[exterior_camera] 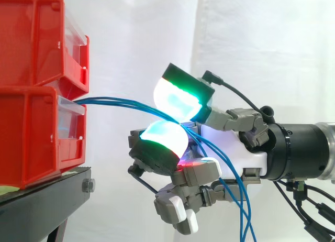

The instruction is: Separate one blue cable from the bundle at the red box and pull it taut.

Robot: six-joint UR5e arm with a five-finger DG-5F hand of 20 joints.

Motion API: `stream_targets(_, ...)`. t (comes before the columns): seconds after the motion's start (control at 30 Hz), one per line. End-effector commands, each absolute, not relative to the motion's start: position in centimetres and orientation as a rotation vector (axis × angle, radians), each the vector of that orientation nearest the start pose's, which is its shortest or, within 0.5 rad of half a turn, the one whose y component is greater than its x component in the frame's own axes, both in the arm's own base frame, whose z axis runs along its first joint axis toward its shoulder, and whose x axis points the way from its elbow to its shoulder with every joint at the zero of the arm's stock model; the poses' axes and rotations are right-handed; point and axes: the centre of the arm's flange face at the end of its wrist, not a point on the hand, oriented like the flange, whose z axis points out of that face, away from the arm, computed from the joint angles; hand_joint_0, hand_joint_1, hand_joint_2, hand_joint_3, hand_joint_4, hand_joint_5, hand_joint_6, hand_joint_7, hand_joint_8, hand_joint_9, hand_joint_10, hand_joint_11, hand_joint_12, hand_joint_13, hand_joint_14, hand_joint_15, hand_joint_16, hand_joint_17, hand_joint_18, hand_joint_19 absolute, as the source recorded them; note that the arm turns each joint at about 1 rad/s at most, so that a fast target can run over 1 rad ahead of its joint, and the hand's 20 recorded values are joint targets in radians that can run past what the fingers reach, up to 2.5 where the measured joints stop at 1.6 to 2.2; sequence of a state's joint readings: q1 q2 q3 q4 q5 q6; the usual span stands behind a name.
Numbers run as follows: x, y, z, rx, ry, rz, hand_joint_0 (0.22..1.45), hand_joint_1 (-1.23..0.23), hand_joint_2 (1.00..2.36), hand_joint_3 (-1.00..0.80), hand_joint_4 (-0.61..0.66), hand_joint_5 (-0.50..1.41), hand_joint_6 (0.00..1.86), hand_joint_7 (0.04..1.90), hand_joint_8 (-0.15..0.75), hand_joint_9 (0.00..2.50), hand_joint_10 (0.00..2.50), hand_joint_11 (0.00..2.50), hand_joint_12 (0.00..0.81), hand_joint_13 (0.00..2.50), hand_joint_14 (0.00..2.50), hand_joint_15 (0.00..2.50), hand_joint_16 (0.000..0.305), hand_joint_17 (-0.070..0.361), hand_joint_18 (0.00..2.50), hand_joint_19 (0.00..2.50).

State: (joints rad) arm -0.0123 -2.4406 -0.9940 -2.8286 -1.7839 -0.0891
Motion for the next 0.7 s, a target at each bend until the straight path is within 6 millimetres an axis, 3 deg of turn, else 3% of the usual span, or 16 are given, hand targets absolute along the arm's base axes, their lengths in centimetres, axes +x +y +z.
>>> stream_targets(0.0,79.81,-12.2,22.56,1.019,1.374,1.298,0.62,-0.75,1.01,-0.3,0.02,-0.16,0.89,1.22,0.266,1.16,0.03,1.26,0.38,0.88,0.03,0.84,0.05,0.111,0.71,0.94)
stream_targets(0.17,79.81,-12.2,22.56,1.019,1.374,1.298,0.75,-0.9,1.01,-0.34,-0.09,-0.16,0.9,1.31,0.252,1.12,0.03,1.24,0.369,0.86,0.03,0.81,0.05,0.112,0.73,0.86)
stream_targets(0.27,79.81,-12.2,22.56,1.019,1.374,1.298,0.82,-0.88,1.0,-0.5,-0.24,-0.17,0.92,1.34,0.189,1.07,0.03,1.17,0.348,0.81,0.03,0.73,0.049,0.111,0.72,0.79)
stream_targets(0.4,79.81,-12.2,22.56,1.019,1.374,1.298,0.81,-0.88,1.0,-0.5,-0.3,-0.18,0.93,1.39,0.143,1.06,0.03,1.07,0.329,0.76,0.03,0.66,0.049,0.11,0.72,0.7)
stream_targets(0.67,79.81,-12.2,22.56,1.019,1.374,1.298,0.72,-1.0,1.0,-0.5,-0.22,-0.17,0.93,1.19,0.134,1.0,0.03,1.06,0.323,0.74,0.03,0.66,0.049,0.11,0.7,0.7)
